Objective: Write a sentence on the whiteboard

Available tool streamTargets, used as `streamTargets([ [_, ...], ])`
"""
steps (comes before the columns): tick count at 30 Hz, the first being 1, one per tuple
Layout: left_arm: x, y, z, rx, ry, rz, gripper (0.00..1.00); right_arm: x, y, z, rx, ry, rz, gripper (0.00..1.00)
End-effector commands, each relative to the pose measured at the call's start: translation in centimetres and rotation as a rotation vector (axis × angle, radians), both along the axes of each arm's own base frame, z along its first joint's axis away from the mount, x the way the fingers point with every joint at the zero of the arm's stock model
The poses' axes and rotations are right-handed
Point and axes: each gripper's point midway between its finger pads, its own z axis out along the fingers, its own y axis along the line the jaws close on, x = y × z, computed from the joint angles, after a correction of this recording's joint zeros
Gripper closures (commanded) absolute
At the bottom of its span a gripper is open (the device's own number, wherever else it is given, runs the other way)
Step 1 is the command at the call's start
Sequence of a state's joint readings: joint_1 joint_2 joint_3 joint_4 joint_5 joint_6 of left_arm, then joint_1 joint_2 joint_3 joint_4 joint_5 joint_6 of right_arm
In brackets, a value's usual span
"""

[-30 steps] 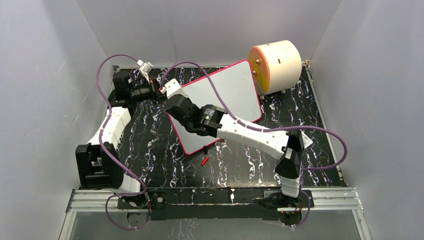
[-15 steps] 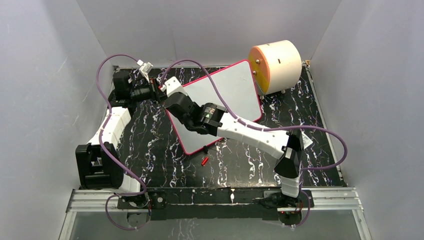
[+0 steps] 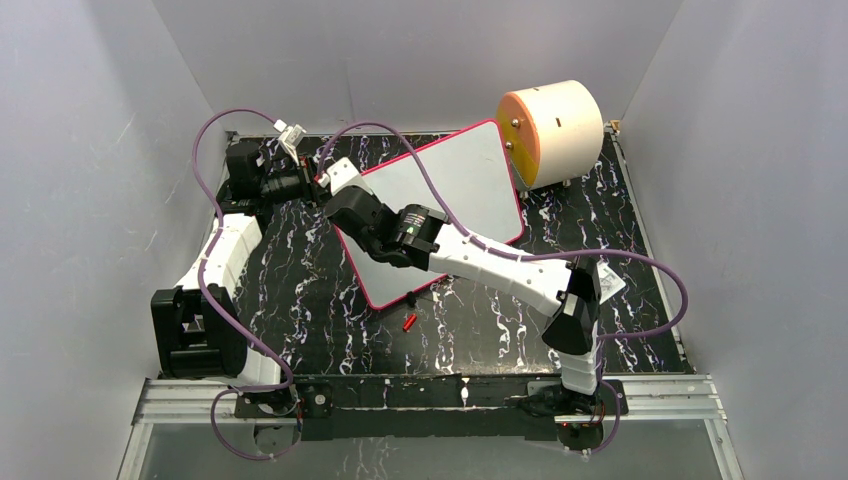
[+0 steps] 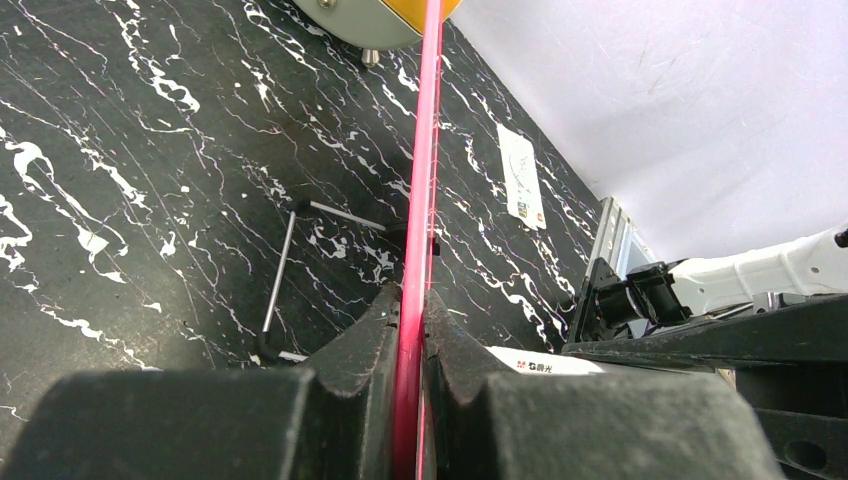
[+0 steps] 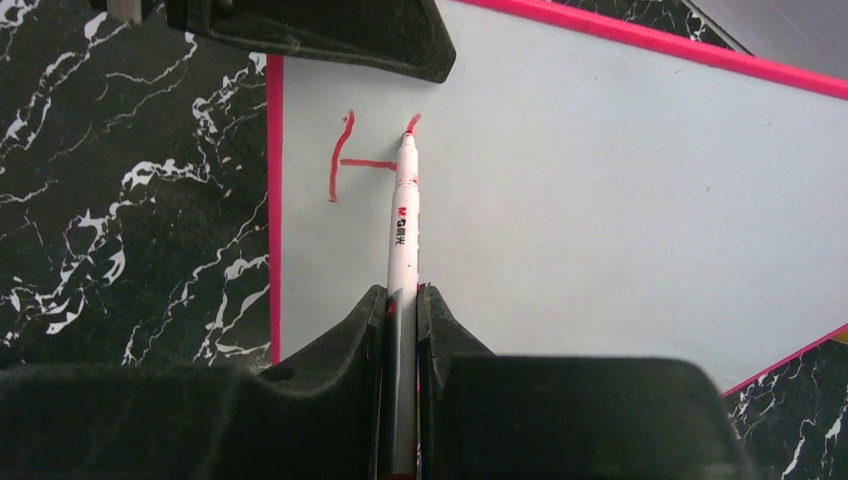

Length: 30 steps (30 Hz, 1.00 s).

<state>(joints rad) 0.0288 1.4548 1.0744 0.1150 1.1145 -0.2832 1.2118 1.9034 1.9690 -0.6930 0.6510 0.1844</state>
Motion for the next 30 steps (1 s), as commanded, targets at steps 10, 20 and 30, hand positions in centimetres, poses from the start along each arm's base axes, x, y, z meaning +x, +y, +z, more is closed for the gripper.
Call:
streamTargets([
  [10,-0.9,-0.4,-0.1,0.014,0.032,0.001,1.0,-0.7,-0.6,-0.5,-0.008,0.064,-0.007,1.0],
  [20,-0.9,-0.4,-0.1,0.015,0.031,0.003,1.0,-1.1,-0.9,-1.1,-0.022,0.091,-0.004,1.0],
  [30,-0.9,-0.4,-0.1,0.015,0.031,0.004,1.0,-1.3,-0.9,-1.3,-0.019,0.098,-0.002,1.0],
])
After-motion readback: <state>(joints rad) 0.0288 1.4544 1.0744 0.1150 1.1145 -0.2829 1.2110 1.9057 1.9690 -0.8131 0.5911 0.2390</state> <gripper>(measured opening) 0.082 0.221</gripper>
